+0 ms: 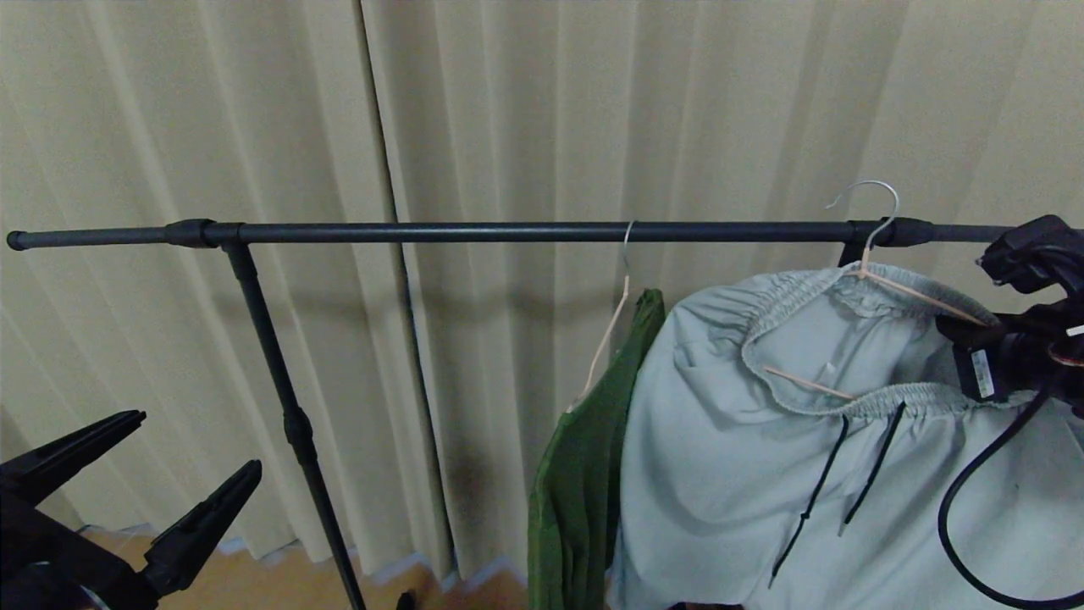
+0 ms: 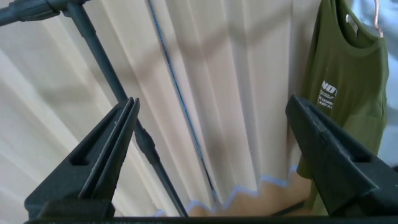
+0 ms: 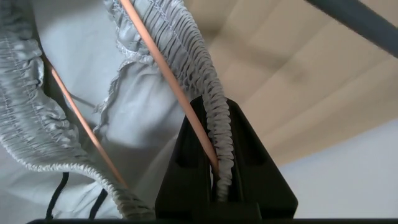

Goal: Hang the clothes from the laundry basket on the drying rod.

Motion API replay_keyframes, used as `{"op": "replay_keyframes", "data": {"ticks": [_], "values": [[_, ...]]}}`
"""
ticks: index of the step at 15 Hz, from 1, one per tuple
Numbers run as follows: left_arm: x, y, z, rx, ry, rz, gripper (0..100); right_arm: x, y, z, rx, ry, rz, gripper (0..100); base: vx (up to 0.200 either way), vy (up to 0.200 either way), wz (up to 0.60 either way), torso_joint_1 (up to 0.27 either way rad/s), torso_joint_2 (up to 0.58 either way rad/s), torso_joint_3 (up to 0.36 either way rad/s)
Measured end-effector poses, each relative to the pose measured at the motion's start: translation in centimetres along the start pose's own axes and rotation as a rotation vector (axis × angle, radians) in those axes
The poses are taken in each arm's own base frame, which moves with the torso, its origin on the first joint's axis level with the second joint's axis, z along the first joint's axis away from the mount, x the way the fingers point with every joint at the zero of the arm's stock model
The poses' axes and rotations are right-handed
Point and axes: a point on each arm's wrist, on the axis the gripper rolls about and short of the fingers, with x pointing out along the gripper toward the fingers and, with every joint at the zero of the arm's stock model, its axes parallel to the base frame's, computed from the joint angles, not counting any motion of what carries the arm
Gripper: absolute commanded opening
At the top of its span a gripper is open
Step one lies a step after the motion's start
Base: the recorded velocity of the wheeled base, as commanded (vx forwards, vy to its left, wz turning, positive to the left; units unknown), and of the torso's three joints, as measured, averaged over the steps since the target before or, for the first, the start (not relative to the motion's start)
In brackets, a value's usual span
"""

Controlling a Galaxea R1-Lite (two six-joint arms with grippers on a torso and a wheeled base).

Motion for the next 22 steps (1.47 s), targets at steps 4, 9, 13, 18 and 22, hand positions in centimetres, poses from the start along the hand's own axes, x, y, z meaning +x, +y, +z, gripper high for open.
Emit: {"op": "replay_keyframes", "data": {"ticks": [4,9,13,18,22], "values": [[0.0,0.0,0.0,0.0,0.001,0.0,100,3.3,0.4,0.2,-0.008,0.065,-0.04,0,0.0,0.0,0.0,0.0,0.0,0.0],[0.0,0.0,-0.1,0.001,0.002,0.0,100,4.9,2.1,-1.1,-0.024,0.129,0.01,0,0.0,0.0,0.0,0.0,0.0,0.0],[-0.1,0.0,0.0,0.001,-0.001,0.0,100,4.3,3.8,-1.3,-0.02,0.13,0.064,0,0.0,0.0,0.0,0.0,0.0,0.0],[-0.1,0.0,0.0,0.001,-0.001,0.0,100,3.5,5.0,-1.3,-0.024,0.123,0.103,100,0.0,0.0,0.0,0.0,0.0,0.0],[-0.1,0.0,-0.2,0.002,0.003,-0.001,100,2.8,5.0,-1.6,-0.007,0.093,0.107,100,0.0,0.0,0.0,0.0,0.0,0.0]]}}
